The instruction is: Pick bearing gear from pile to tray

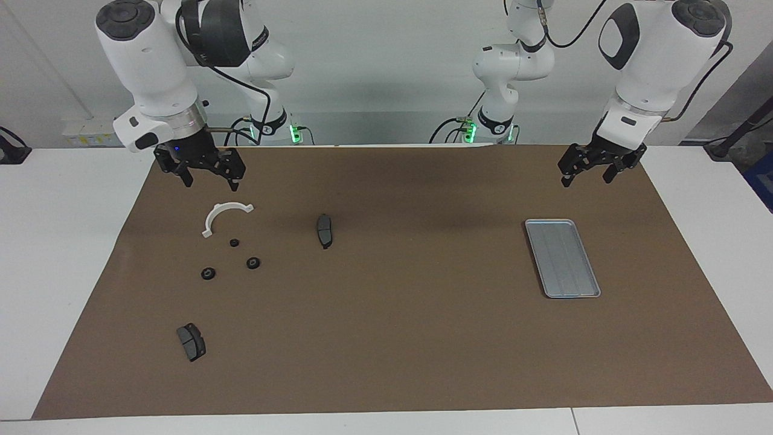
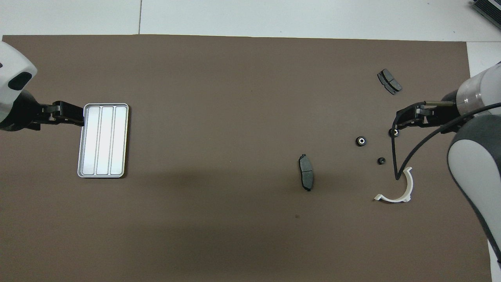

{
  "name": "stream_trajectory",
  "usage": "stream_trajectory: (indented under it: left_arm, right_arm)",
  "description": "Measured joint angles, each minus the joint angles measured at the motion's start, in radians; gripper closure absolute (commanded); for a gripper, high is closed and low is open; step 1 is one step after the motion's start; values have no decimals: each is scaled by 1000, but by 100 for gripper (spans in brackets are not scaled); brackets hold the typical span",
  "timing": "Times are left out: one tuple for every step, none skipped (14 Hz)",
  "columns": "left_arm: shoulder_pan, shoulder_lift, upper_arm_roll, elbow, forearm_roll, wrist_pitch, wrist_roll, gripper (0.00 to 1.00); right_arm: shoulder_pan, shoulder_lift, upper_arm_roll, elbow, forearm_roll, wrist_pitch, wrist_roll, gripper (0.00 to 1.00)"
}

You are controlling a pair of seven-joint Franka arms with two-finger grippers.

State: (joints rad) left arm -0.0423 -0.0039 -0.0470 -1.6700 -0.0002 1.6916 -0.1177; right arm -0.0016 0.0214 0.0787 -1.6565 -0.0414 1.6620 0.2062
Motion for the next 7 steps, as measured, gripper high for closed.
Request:
stream_trajectory:
  left_arm:
    - [0,0,0,0,0,0,0,0]
    - [0,0,0,0,0,0,0,0]
    - [0,0,0,0,0,0,0,0]
    - [0,0,0,0,0,0,0,0]
    - [0,0,0,0,0,0,0,0]
    - [0,0,0,0,0,0,0,0]
    - [0,0,0,0,0,0,0,0]
  right_arm:
    - [-3,0,0,1,0,0,-10,0]
    - [-13,1,-2,8,0,2,-41,0]
    - [-27,3,-4,19,0,3,-63,0]
    - [-37,3,-6,24,0,0,-75,0]
    - [-42,3,-6,24,0,0,-77,0]
    - [-43,3,-6,24,0,7,-77,0]
    - [-43,3,-6,25,0,8,-78,0]
